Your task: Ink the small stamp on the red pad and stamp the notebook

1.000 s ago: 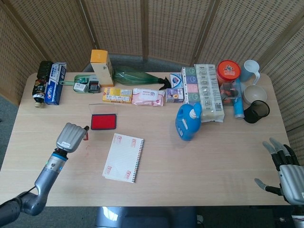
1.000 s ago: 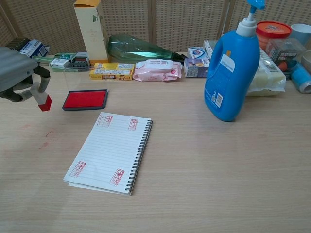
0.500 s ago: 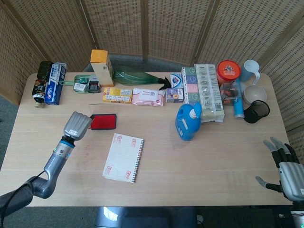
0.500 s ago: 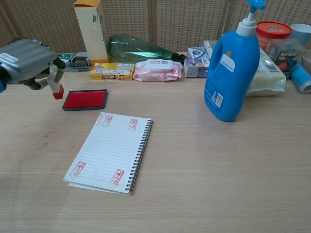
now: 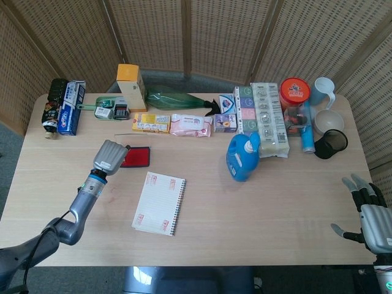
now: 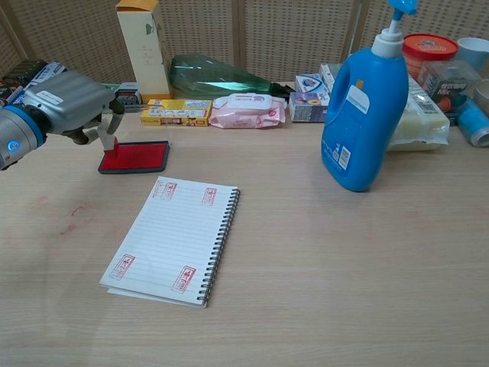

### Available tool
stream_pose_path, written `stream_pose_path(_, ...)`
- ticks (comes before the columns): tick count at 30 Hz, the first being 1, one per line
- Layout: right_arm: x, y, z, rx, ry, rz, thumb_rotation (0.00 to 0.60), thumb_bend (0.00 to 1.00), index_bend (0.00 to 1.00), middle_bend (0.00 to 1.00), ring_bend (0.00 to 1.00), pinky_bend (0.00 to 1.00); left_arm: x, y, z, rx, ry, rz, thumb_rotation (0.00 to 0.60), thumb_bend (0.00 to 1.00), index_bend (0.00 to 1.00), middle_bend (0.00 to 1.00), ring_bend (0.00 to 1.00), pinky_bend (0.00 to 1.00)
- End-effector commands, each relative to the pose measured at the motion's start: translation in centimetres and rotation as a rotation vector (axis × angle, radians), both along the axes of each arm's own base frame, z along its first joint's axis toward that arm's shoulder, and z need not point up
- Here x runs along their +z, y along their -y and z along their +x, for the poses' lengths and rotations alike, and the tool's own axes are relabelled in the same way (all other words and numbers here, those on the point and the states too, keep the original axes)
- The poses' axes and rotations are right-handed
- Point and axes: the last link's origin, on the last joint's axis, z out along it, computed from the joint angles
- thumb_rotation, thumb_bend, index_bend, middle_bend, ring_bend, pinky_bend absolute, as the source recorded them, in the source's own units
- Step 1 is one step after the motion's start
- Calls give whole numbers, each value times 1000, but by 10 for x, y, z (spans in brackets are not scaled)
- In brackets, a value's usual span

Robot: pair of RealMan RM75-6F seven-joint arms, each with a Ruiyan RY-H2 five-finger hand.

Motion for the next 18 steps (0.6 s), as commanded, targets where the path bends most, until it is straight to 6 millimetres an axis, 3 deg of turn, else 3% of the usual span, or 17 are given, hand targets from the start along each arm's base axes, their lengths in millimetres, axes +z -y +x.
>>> stream_pose_path(1,0,1,0,-2,-1,-2,600,9,58,0,0,0,-6,-2,2,1,1,-9,600,412,637,1000,1000,1000)
stream_pose_path(18,2,3,-3,-18,2,-10,600,9,58,0,0,0,-24,-7,1,7,-11,-22,600,414,636,1000,1000,1000)
